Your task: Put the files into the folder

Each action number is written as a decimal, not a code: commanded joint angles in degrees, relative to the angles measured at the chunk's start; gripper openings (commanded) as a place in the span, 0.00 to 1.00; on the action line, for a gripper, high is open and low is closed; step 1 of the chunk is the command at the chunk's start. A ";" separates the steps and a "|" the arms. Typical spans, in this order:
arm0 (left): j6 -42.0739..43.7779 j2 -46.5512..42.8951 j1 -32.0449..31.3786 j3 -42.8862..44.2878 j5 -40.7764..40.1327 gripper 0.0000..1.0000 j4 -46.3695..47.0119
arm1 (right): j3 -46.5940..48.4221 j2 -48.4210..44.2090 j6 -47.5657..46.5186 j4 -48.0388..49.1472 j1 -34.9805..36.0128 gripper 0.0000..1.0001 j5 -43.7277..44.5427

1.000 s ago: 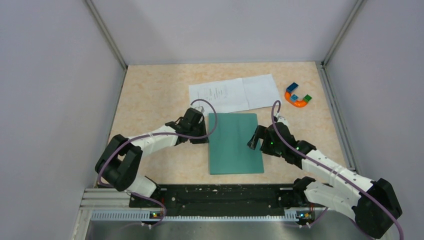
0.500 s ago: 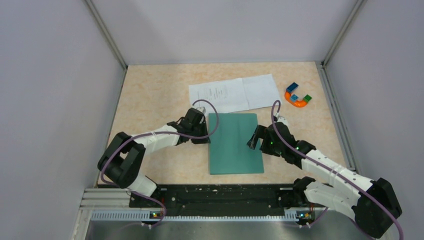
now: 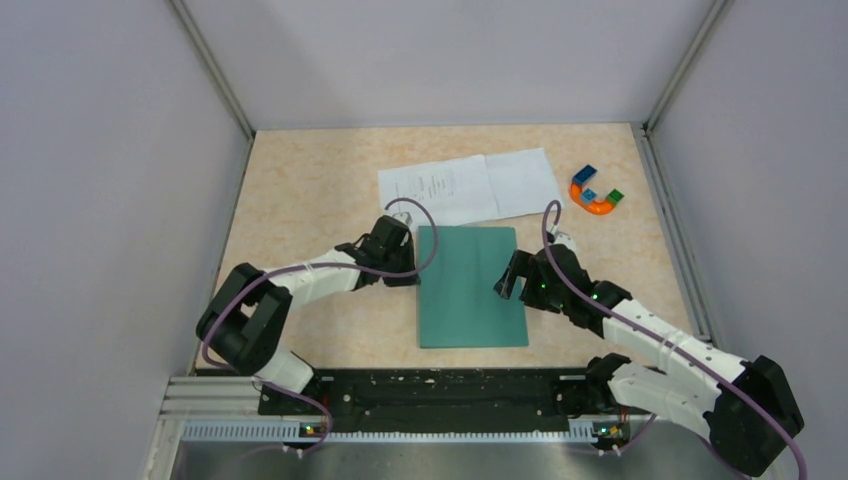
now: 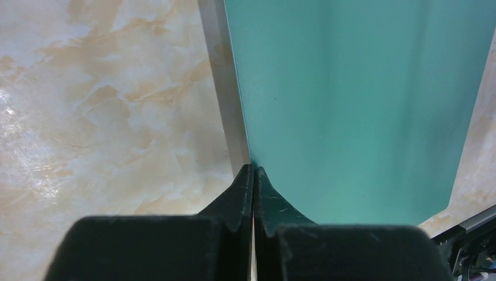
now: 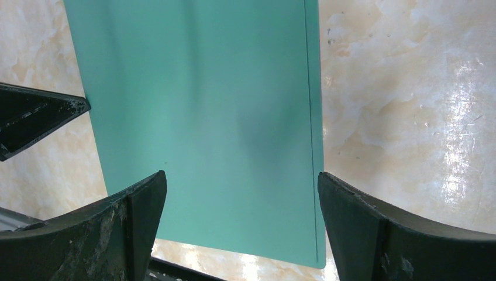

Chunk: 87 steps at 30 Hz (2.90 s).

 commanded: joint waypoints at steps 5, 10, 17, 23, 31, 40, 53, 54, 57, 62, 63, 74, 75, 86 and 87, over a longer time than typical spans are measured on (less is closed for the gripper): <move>1.16 4.05 -0.13 -0.61 -6.25 0.00 -2.98 | 1.47 0.11 -1.61 1.51 0.53 0.99 0.44; 1.49 4.38 -0.11 -1.18 -7.76 0.00 -3.75 | 1.53 0.01 -1.97 1.51 0.45 0.99 0.32; 1.51 4.80 -0.09 -1.18 -7.52 0.00 -3.47 | 1.28 0.54 -2.35 3.28 0.45 0.99 -1.17; 1.71 4.97 -0.05 -0.98 -7.48 0.00 -3.41 | 1.08 1.99 -2.52 6.90 0.45 0.99 -3.81; 1.56 -0.87 -0.19 -0.17 -5.40 0.11 -4.16 | 0.19 3.38 -2.22 7.17 -1.66 0.99 -4.44; 0.15 -5.32 -1.05 2.03 0.09 0.27 -4.29 | -0.95 3.30 -2.47 7.41 -2.44 0.99 -5.03; 0.04 1.26 -2.66 2.30 -0.70 0.27 -1.11 | -1.71 4.07 -2.64 8.21 -2.63 0.99 -5.32; 0.05 1.55 -2.66 2.38 -1.31 0.25 -1.45 | -1.79 4.05 -2.69 8.15 -2.58 0.99 -5.27; 0.19 2.21 -2.59 2.30 -2.86 0.20 -2.35 | -2.05 4.13 -2.94 8.42 -2.71 0.99 -5.43; 0.24 3.65 -2.59 2.19 -3.75 0.06 -3.15 | -3.11 4.87 -3.85 10.41 -3.34 0.99 -5.93; 0.24 3.75 -2.64 2.08 -3.88 0.04 -3.14 | -3.44 5.02 -3.99 11.12 -3.52 0.99 -7.44; 0.12 5.16 -2.65 2.08 -4.51 0.00 -3.67 | -4.23 5.43 -5.10 11.18 -4.97 0.99 -7.73; 0.11 5.26 -2.59 2.06 -4.53 0.00 -3.74 | -4.39 5.28 -5.18 11.14 -5.21 0.99 -7.70; 0.05 6.21 -2.57 2.20 -4.52 0.00 -4.14 | -5.63 5.87 -5.21 13.03 -5.41 0.99 -8.74; 0.03 6.31 -2.60 2.26 -4.52 0.00 -4.27 | -5.69 6.05 -5.15 13.21 -5.46 0.99 -8.75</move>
